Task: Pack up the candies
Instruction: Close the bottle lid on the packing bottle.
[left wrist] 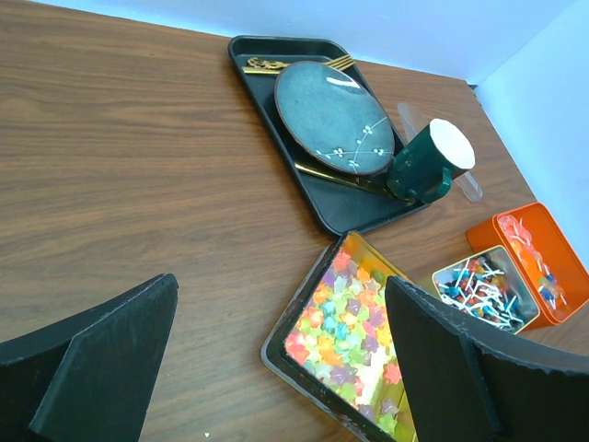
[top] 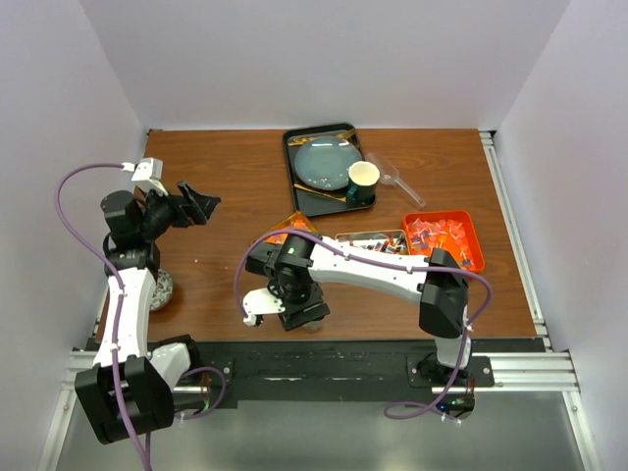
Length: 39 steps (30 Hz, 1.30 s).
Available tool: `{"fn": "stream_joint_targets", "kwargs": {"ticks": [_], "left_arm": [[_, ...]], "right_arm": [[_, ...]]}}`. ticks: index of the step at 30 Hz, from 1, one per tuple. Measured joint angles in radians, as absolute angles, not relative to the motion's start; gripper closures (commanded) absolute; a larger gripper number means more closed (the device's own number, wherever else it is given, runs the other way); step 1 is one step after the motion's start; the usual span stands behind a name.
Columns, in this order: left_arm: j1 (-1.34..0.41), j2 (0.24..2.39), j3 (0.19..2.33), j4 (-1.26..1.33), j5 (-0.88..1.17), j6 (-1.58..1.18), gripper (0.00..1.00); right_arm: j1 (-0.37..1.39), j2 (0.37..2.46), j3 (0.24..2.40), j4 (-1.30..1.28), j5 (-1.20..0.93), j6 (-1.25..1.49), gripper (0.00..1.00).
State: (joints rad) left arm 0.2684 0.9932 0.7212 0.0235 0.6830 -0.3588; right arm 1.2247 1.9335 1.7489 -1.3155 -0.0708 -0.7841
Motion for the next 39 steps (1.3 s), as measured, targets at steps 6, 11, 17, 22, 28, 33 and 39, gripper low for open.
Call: {"fn": "stream_joint_targets", "kwargs": {"ticks": [6, 11, 17, 22, 28, 33, 39], "left_arm": [[0.27, 0.98, 0.705, 0.043, 0.687, -0.364, 0.0], [0.274, 0.948, 0.663, 0.075, 0.698, -0.377, 0.0], [0.269, 0.918, 0.551, 0.183, 0.791, -0.373, 0.0], [0.197, 0.924, 0.577, -0.024, 0.905, -0.167, 0.02], [0.043, 0.994, 0.786, -0.519, 0.967, 0.421, 0.12], [0.007, 1.148, 0.841, -0.852, 0.958, 0.921, 0.14], [-0.171, 1.123, 0.757, -0.908, 0.955, 1.083, 0.16]], "right_arm": [[1.232, 1.939, 1.753, -1.317, -0.065, -0.775, 0.01], [1.229, 1.928, 1.719, -1.313, -0.065, -0.748, 0.01], [1.174, 1.839, 1.697, -1.33, -0.075, -0.728, 0.01], [0.973, 1.737, 1.714, -1.335, -0.104, -0.712, 0.01], [0.693, 1.649, 1.741, -1.328, -0.062, -0.661, 0.01], [0.68, 1.576, 1.719, -1.309, -0.03, -0.579, 0.01], [0.591, 1.554, 1.707, -1.248, 0.038, -0.496, 0.01]]}}
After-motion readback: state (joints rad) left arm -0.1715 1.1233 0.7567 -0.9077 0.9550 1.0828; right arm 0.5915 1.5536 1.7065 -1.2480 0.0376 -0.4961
